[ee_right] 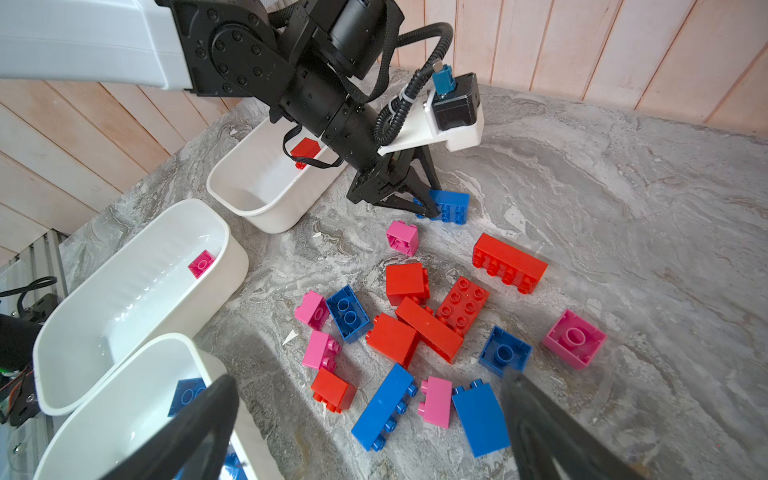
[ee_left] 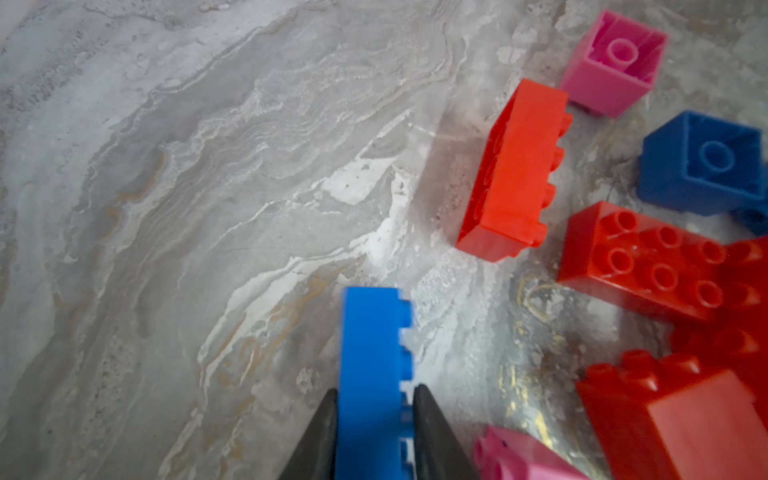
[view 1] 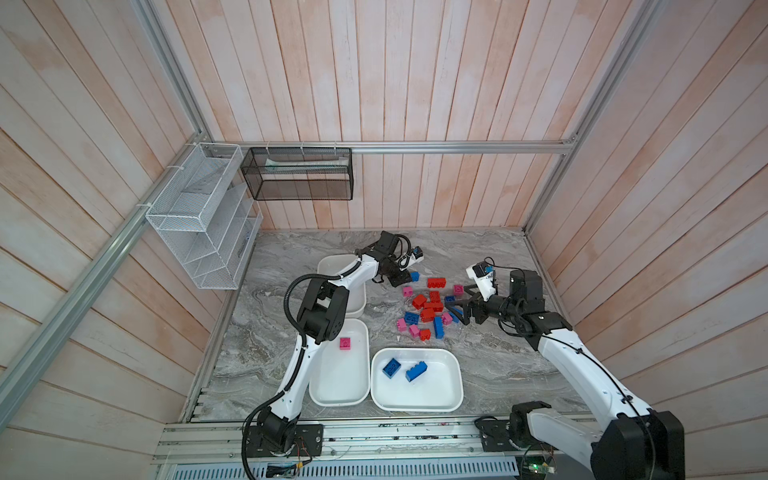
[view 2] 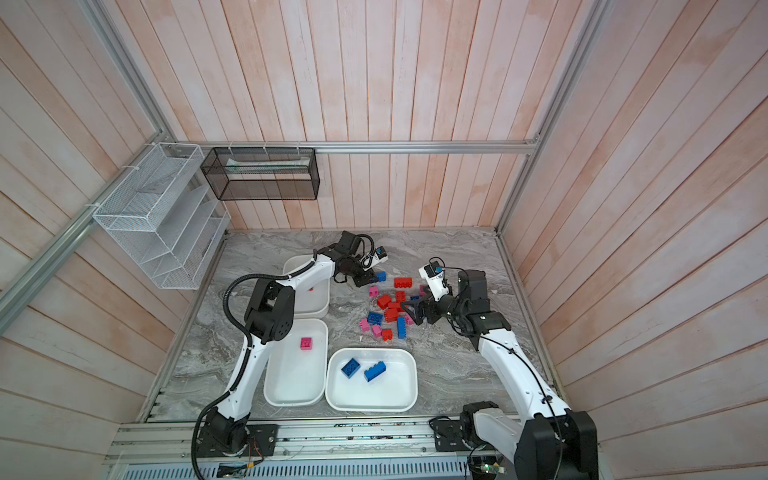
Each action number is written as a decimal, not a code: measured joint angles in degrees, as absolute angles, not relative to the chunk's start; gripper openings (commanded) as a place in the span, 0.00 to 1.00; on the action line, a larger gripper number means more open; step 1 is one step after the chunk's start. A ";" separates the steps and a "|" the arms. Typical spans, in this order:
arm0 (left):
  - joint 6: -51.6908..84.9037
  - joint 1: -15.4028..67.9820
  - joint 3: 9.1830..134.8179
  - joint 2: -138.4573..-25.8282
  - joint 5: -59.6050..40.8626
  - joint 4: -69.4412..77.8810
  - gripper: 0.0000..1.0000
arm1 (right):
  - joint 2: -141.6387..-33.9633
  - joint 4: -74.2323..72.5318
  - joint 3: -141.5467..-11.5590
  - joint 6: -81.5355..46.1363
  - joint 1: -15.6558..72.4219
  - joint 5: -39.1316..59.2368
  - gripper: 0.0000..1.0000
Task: Sort the legos into containers by color
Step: 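Reach the left gripper to the pile and grasp another long blue brick, then carry the long blue brick to the nearest tub and release it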
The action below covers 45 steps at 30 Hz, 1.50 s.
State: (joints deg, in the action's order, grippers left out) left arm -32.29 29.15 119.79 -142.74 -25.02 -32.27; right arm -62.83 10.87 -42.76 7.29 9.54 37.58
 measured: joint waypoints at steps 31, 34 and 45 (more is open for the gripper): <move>-21.10 43.59 70.83 -87.11 -21.96 -30.52 0.28 | -61.04 11.88 -43.55 7.33 9.54 37.41 0.98; -18.50 48.10 60.75 -78.98 -21.39 -29.21 0.28 | -60.62 12.12 -43.55 7.33 9.47 37.41 0.98; -13.91 61.54 46.46 -74.41 -18.04 -28.03 0.27 | -59.90 12.73 -43.55 7.53 9.28 37.39 0.98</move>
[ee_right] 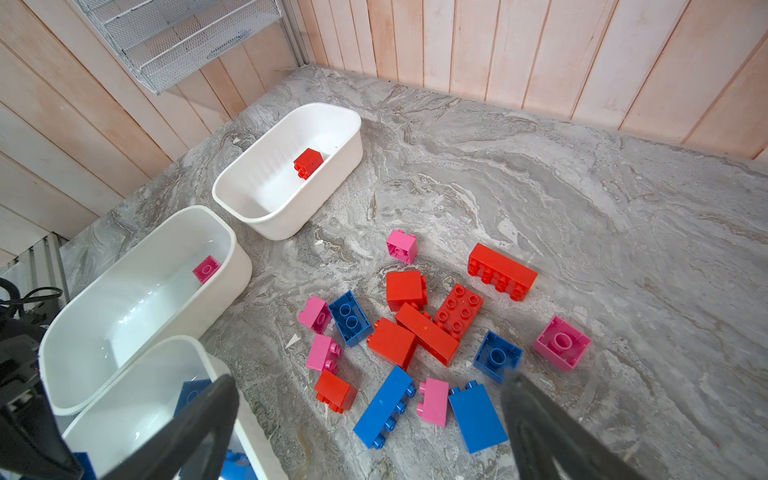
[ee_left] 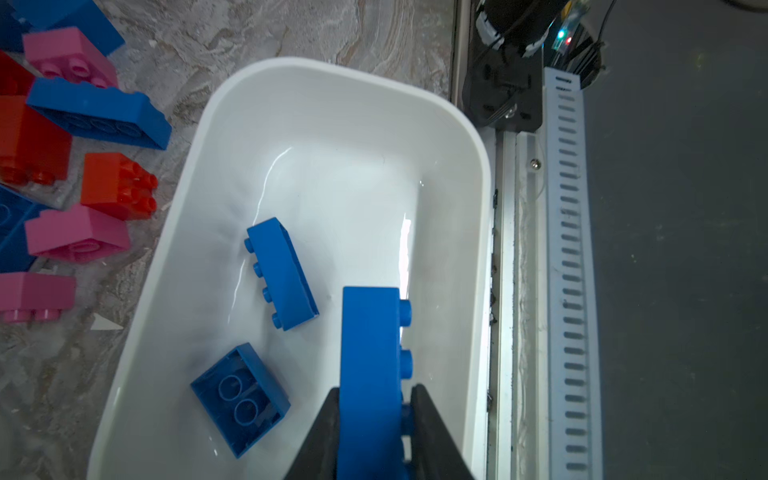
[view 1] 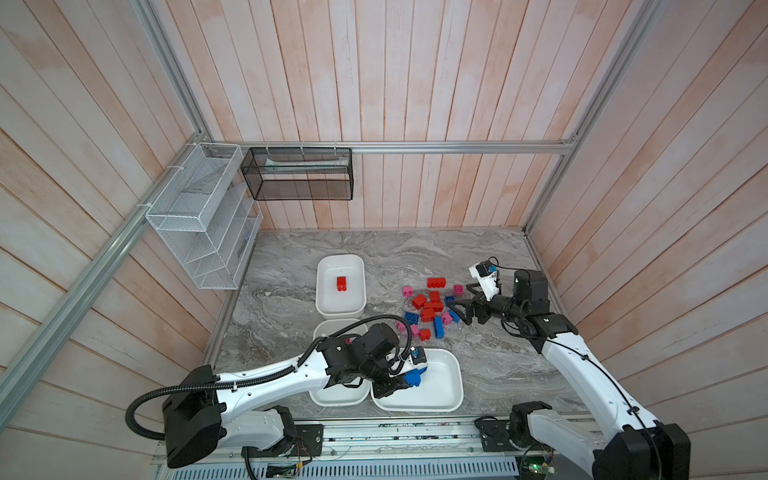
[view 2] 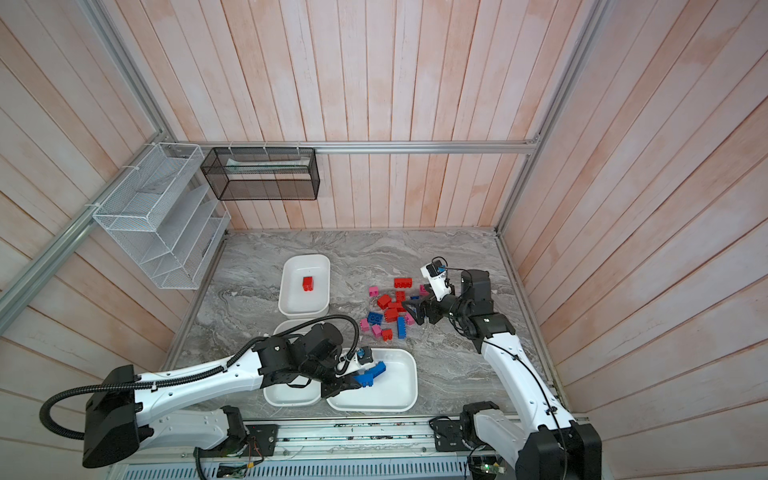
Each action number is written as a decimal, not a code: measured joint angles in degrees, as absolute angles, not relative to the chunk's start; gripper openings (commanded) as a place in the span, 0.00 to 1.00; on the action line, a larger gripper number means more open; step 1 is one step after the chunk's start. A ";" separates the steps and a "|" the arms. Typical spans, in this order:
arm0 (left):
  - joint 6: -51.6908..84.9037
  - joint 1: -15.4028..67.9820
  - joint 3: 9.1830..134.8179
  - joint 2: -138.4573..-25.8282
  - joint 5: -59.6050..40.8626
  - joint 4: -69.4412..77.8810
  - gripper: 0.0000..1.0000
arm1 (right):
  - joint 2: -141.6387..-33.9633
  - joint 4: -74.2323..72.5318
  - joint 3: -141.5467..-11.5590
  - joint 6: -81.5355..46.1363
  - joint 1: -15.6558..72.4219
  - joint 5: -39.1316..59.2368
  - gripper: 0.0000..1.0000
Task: Sort the legos into containers by color
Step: 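Carry the long blue brick to the nearest tub and release it, then reach the left gripper to the pile and grasp a pink brick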
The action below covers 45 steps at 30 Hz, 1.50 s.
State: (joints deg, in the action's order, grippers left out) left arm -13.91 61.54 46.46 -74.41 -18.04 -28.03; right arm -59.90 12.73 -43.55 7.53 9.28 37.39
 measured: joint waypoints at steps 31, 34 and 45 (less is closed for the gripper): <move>-11.22 53.04 62.70 -82.13 -9.28 -34.63 0.62 | -59.72 12.84 -43.00 7.73 9.28 37.19 0.98; -11.57 47.72 65.19 -84.42 -8.67 -33.19 0.63 | -59.72 12.67 -43.00 7.70 9.28 37.19 0.98; -22.96 35.77 77.30 -103.94 -16.97 -26.26 0.65 | -60.23 10.92 -42.63 7.05 9.28 37.93 0.98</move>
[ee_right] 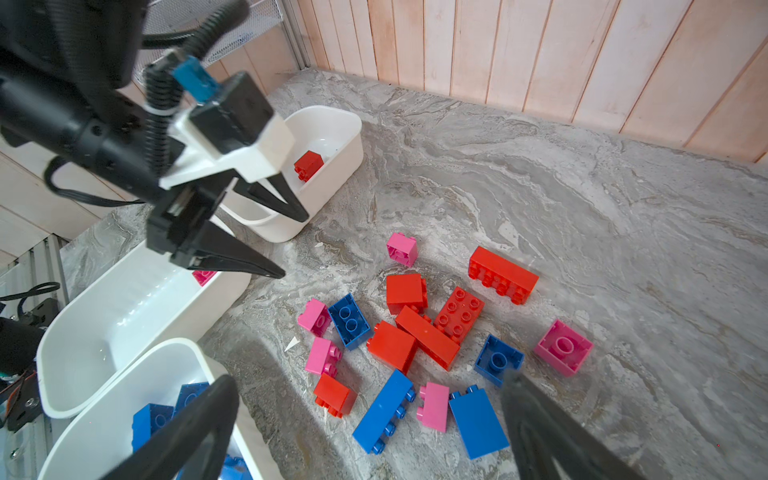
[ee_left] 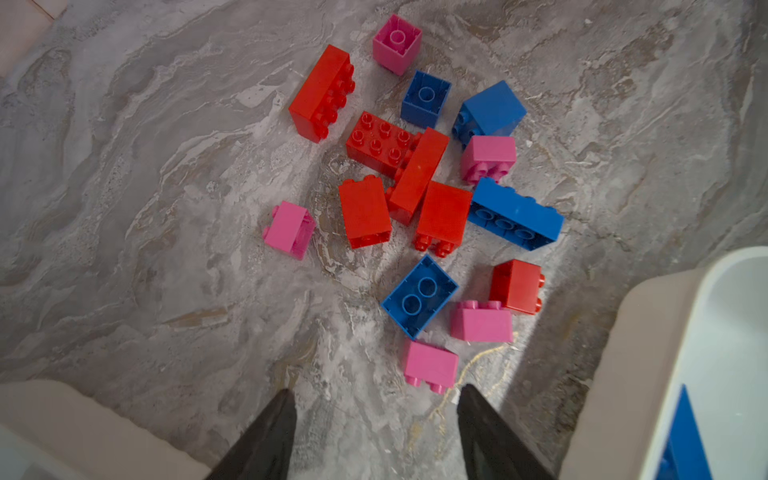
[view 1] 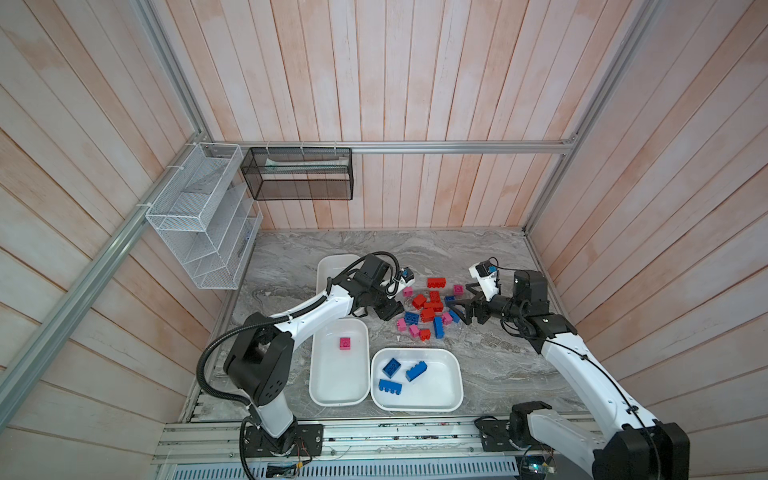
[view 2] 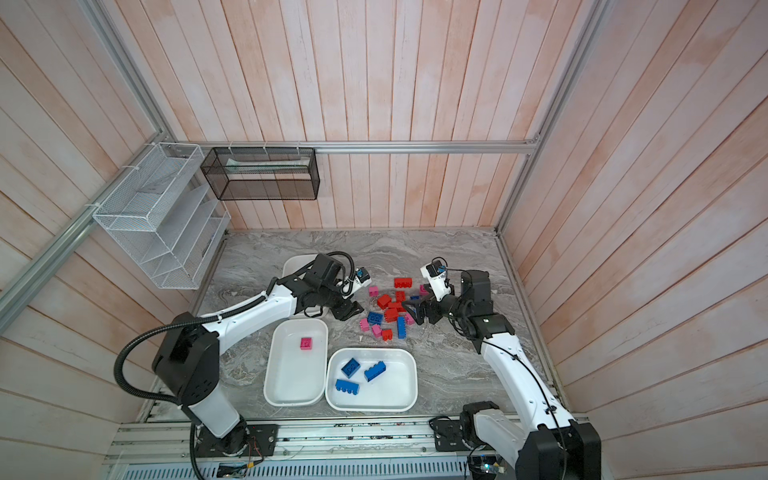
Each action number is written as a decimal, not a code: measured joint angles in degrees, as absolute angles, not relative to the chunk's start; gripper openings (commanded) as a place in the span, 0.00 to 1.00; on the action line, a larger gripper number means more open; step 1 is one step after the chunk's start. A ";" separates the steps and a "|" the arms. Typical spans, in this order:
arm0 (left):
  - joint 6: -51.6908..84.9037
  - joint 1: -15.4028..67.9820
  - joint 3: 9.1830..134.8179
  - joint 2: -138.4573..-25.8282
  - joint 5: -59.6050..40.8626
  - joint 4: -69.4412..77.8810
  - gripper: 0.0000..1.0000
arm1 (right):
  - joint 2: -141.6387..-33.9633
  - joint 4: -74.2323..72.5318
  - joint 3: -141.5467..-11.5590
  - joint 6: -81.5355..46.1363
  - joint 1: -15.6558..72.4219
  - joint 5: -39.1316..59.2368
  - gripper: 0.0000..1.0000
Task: Sort the legos into containers by color
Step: 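Reach the left gripper to the pile and grasp a pink brick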
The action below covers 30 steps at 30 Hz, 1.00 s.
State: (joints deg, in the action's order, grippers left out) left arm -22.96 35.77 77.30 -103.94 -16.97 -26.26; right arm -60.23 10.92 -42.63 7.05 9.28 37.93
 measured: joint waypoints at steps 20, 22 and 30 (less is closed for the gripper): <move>-30.61 32.40 99.83 -129.71 -19.79 -27.51 0.50 | -57.74 8.86 -37.28 3.86 9.28 40.64 0.98; -31.05 32.40 100.03 -130.17 -20.38 -27.97 0.46 | -57.69 8.86 -37.21 3.81 9.28 40.64 0.98; -32.71 32.40 101.73 -131.68 -22.87 -29.19 0.18 | -57.63 8.86 -37.21 3.81 9.28 40.62 0.98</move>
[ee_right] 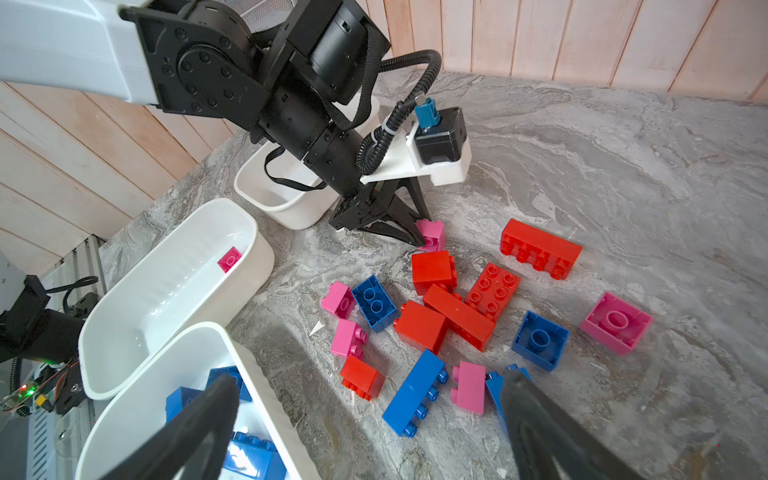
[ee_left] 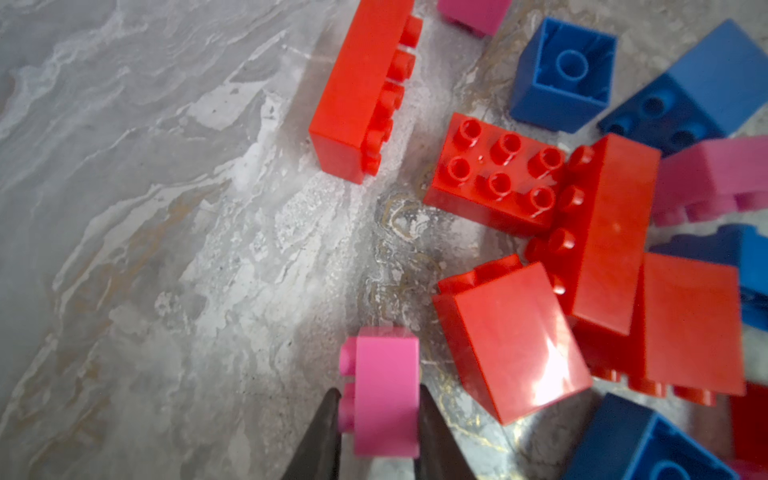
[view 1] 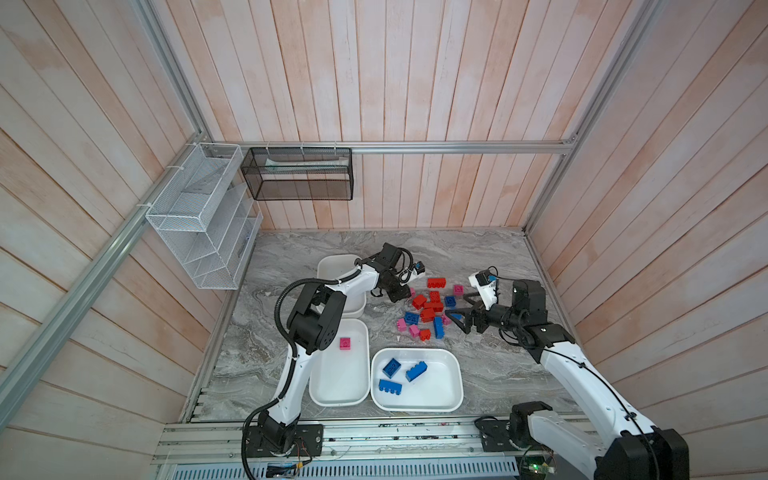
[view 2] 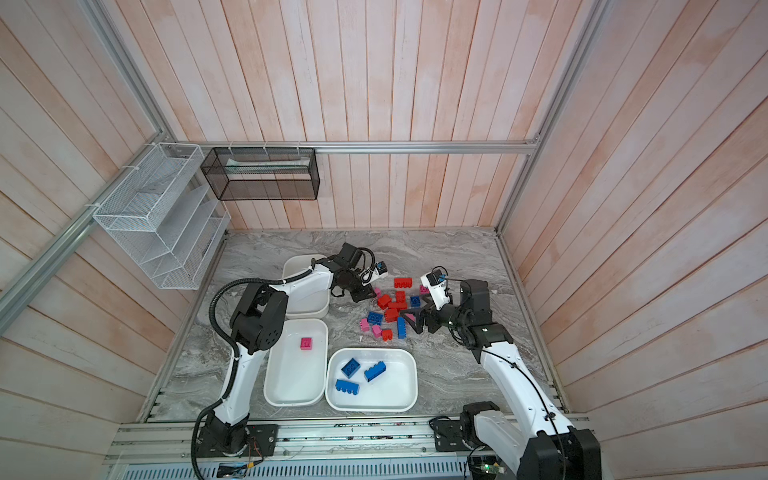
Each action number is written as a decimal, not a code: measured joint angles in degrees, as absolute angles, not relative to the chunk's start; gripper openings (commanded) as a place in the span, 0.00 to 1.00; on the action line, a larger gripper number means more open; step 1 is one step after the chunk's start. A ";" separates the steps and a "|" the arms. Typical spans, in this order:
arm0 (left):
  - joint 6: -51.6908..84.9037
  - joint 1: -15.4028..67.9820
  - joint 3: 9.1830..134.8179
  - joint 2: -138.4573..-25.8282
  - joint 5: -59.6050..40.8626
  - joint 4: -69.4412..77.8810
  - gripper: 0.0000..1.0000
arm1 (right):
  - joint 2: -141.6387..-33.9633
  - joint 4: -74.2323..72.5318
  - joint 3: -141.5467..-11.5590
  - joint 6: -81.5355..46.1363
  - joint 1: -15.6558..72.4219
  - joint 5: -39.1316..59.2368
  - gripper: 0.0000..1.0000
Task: Sort the legos into containers by color
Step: 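Reach the left gripper to the pile and grasp a pink brick, then carry the pink brick to the middle tub and release it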
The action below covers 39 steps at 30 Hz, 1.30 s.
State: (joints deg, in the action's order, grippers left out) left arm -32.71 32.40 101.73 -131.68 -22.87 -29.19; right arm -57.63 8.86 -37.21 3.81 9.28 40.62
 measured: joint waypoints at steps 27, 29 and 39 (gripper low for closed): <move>-21.45 34.54 60.14 -77.71 -17.37 -36.71 0.23 | -58.59 8.97 -37.74 3.25 10.76 40.64 0.98; -18.85 34.63 57.39 -74.74 -15.59 -39.05 0.22 | -59.27 9.02 -37.93 3.42 10.92 40.64 0.98; -1.23 34.76 52.16 -67.18 -4.36 -41.10 0.24 | -61.89 9.32 -39.51 4.58 11.49 40.64 0.98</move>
State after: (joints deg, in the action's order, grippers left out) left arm -1.23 34.76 52.16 -67.18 -4.36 -41.10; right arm -61.89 9.32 -39.51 4.58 11.49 40.64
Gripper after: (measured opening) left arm 0.252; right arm 0.980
